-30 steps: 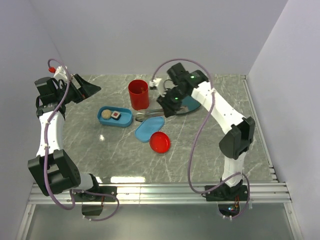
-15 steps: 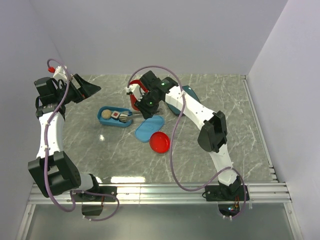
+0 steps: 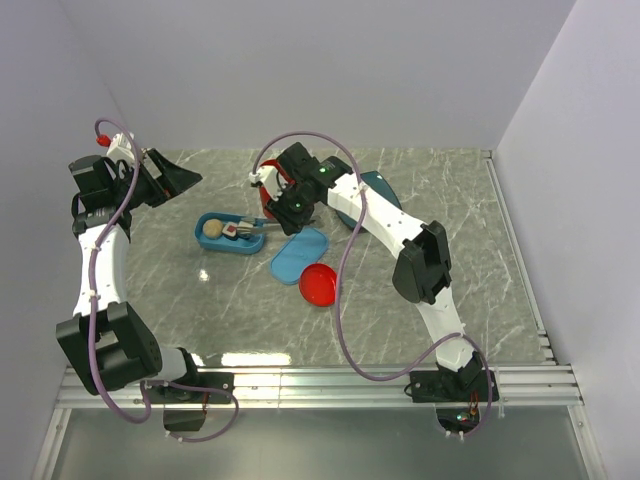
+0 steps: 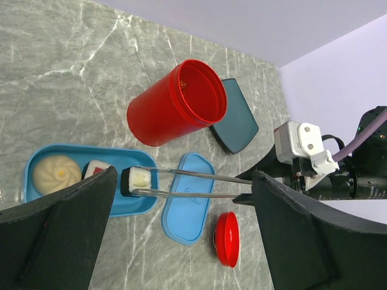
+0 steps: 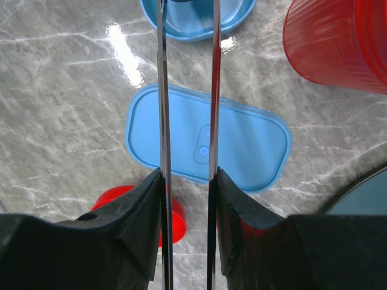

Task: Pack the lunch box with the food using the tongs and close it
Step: Place the food into the lunch box

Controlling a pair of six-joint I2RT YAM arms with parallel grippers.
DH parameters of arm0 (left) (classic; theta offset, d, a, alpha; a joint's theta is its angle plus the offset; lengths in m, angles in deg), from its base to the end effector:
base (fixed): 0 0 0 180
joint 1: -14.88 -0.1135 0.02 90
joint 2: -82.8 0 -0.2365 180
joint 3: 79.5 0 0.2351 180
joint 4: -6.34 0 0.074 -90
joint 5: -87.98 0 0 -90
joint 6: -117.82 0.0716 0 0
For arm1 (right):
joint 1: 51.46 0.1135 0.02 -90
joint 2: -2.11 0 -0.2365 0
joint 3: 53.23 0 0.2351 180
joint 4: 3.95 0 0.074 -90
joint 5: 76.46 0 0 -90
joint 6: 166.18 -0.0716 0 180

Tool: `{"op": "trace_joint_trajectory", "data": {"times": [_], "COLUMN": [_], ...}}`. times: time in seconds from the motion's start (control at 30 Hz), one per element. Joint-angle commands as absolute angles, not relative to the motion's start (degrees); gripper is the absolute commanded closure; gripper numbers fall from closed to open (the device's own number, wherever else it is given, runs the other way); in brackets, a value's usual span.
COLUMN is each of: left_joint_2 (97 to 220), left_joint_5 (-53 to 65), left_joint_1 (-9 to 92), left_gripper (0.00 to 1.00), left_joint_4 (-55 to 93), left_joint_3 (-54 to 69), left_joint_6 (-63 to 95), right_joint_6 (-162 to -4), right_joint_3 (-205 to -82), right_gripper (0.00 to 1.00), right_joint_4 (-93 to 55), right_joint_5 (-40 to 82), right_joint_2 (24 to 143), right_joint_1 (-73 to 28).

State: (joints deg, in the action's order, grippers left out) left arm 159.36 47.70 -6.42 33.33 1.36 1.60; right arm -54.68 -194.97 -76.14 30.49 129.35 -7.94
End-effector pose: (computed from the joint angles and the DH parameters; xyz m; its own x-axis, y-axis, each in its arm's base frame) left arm 0.3091 0.0619 0.3147 -0.5084 -0.5048 -0.6977 0.2188 0.7078 -0.6716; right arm 0.3242 0.3366 0.2402 -0.2874 -0.7564 -0.5876 -0.9426 0.3322 0.0334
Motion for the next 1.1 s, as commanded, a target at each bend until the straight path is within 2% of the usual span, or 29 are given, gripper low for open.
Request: {"op": "trace_joint_trajectory", "data": {"times": [0.0,0.67,1.07], "left_joint_2": [158.3,159.2,159.0], "left_joint_5": [48.8,49.0,49.0], "left_joint_1": [-6.7,-6.7,-6.7], "left_gripper": [0.01,0.01,0.00], "left_joint_4": [31.8,31.8,32.1], "left_joint_3": [2.1,2.6,2.8], "left_joint_6": [1.8,1.7,2.1], "right_joint_6": [-54.6,-53.8,-55.0], "right_joint_3": [-194.8,-195.6,-196.9], "right_gripper": [0.62,0.50,0.49], "right_joint_4": [-73.5,-75.2,-75.0], "right_joint_5": [30.5,30.7,31.6], "right_joint_2": [128.8,130.4,128.5], "right_joint_1": [-7.7,-7.3,-7.3]}}
